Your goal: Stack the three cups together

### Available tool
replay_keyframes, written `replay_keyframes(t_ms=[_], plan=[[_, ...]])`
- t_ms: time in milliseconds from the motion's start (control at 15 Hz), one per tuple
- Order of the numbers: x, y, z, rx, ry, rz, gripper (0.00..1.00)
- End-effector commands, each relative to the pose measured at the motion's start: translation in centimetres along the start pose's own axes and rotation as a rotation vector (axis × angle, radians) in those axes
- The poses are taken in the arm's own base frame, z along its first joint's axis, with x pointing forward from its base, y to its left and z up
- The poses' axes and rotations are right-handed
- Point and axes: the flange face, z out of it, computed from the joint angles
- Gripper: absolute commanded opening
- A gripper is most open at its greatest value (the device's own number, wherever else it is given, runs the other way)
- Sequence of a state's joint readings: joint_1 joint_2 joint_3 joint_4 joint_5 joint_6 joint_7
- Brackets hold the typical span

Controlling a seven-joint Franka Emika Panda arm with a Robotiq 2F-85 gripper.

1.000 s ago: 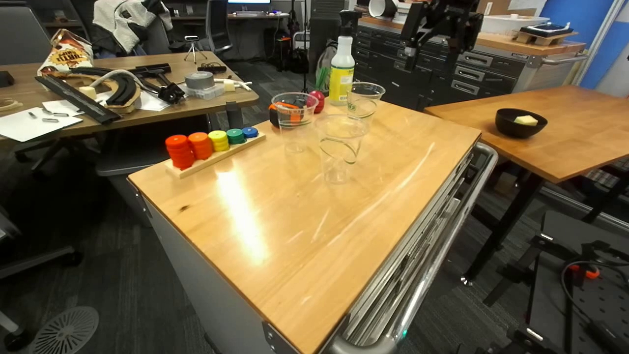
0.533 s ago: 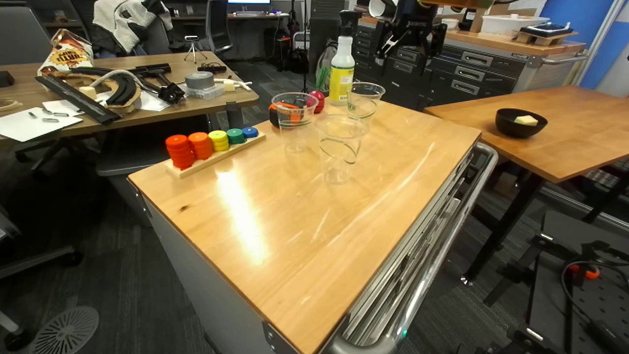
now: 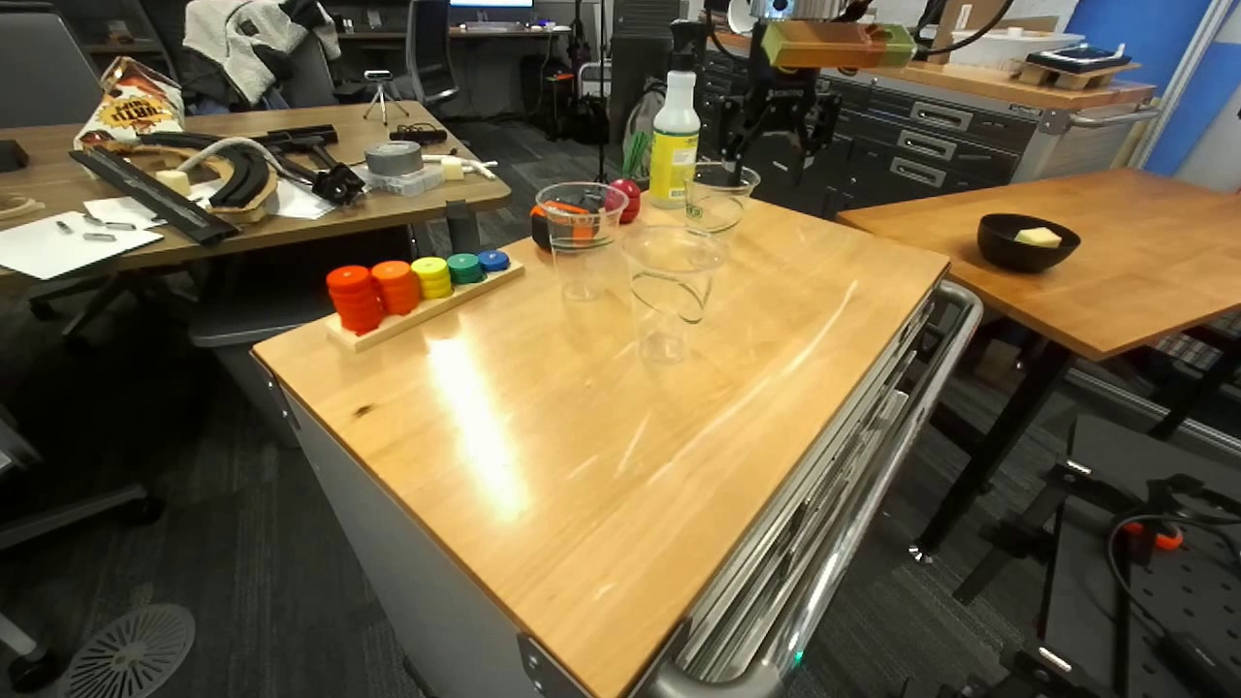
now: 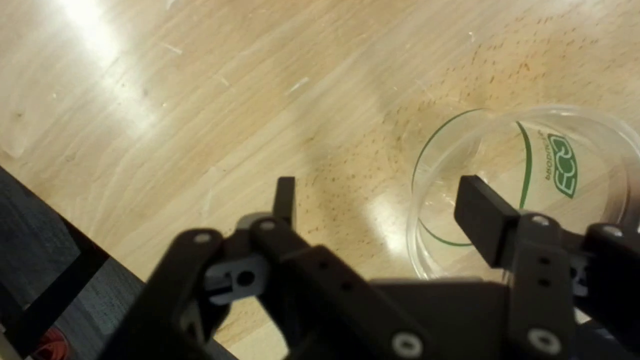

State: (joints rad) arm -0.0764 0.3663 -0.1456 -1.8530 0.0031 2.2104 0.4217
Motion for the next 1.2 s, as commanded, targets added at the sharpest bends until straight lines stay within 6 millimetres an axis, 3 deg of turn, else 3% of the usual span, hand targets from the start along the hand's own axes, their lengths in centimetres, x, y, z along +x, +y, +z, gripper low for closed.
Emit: replay_keyframes(t_ms=[0,400,533,867,1133], plan=[[1.5,-0.7,0.0,-0.005,0.04,0.039,0.49],[1.5,-0.8,-0.5,0.039,0.065,0.073,0.05],[1.3,-0.9,-0.4,0.044,0.063,0.081,0.0],[0.3,-0.5,-0.3,0.056,0.011,0.092,0.02],[0.1,-1.0,-4.6,0.111,0.032,0.122,0.02]])
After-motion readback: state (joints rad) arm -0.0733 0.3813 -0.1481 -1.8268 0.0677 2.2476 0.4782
